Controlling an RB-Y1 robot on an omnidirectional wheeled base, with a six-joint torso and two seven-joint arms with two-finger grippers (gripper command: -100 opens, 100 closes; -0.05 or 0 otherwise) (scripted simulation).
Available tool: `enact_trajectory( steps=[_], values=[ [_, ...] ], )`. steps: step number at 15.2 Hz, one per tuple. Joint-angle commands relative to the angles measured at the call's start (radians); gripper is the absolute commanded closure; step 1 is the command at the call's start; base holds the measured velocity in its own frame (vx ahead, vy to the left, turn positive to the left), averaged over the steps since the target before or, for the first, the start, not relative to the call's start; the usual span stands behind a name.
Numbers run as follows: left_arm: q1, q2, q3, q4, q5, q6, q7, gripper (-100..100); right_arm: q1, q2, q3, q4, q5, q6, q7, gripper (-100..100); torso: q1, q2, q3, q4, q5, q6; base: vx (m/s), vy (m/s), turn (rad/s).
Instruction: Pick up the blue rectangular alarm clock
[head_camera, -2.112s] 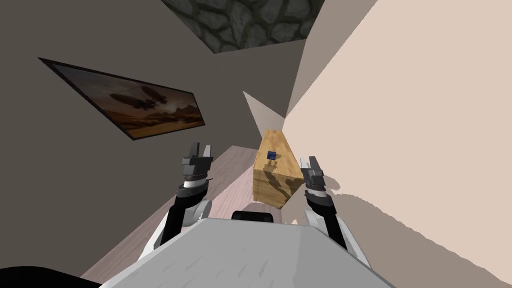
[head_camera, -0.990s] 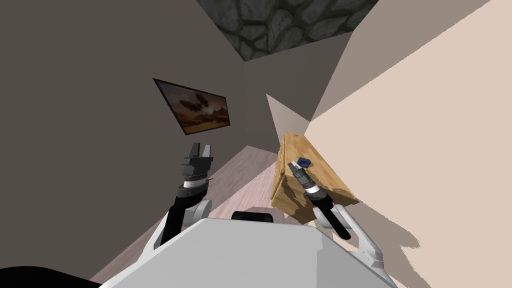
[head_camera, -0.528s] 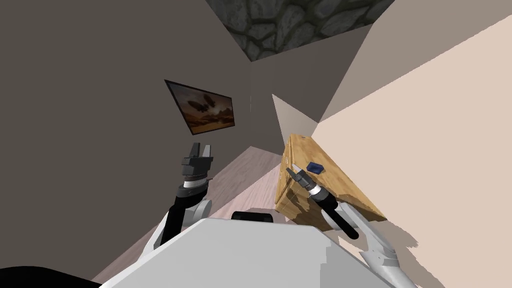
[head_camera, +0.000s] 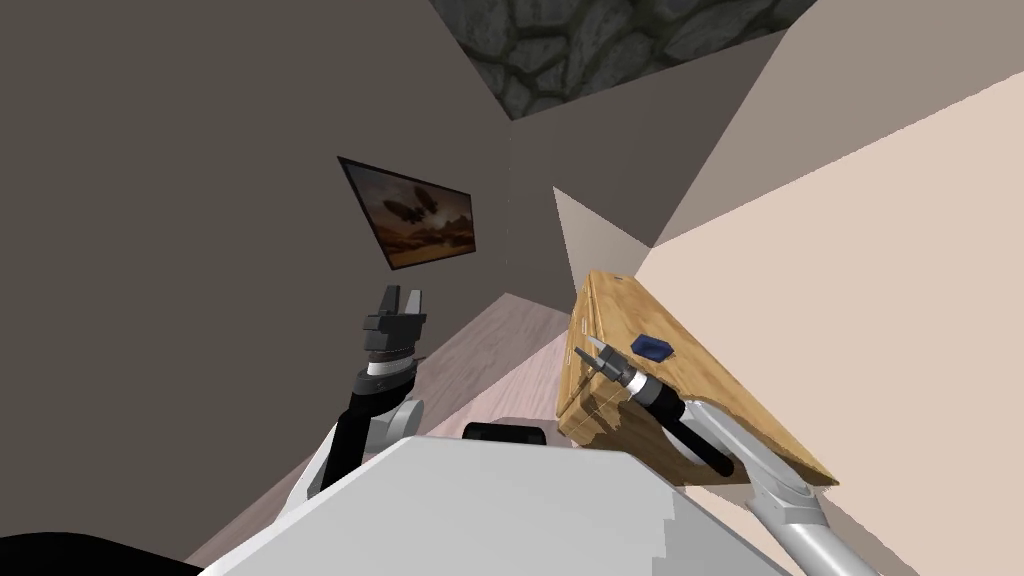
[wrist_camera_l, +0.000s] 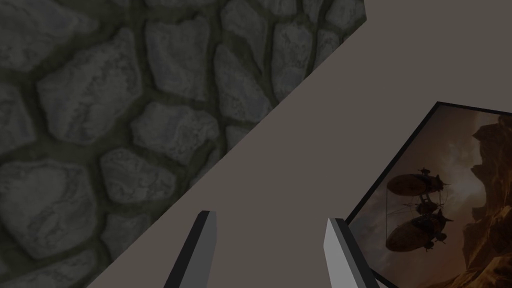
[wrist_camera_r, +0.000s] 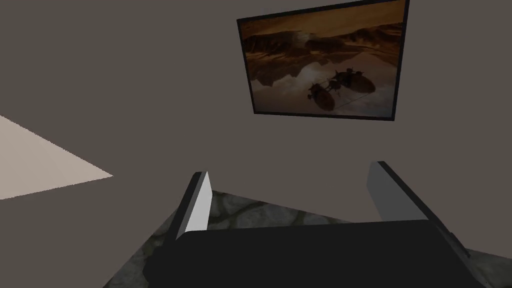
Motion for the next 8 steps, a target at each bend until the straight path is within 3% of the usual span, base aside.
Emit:
enact_trajectory(
  steps=[1,2,3,5,6,8],
  values=[
    [0.000,0.000,0.000,0.000,0.000,0.000,0.000,0,0.001,-0.050,0.004,0.023,0.025,-0.004,0.008,-100,0.000,0.000,0.000,0.000,0.000,0.000,0.108,0.040,0.082],
    [0.000,0.000,0.000,0.000,0.000,0.000,0.000,0,0.001,-0.061,0.004,0.023,0.025,-0.004,0.008,-100,0.000,-0.001,0.000,0.000,0.000,0.000,0.070,0.030,0.027],
    [0.000,0.000,0.000,0.000,0.000,0.000,0.000,0,0.005,-0.091,0.007,0.058,0.058,-0.011,0.018,-100,0.000,0.000,0.000,0.000,0.000,0.000,0.082,0.034,0.068],
    [0.000,0.000,0.000,0.000,0.000,0.000,0.000,0,0.005,-0.126,0.007,0.058,0.058,-0.011,0.018,-100,-0.001,0.000,0.000,0.000,0.000,0.000,0.080,0.029,0.042],
    [0.000,0.000,0.000,0.000,0.000,0.000,0.000,0,0.010,-0.155,0.011,0.092,0.089,-0.019,0.028,-100,-0.001,0.001,0.000,0.000,0.000,0.000,0.084,0.024,0.061],
    [0.000,0.000,0.000,0.000,0.000,0.000,0.000,0,0.010,-0.192,0.011,0.092,0.089,-0.019,0.028,-100,-0.002,0.000,0.000,0.000,0.000,0.000,0.081,0.014,0.042]
  ],
)
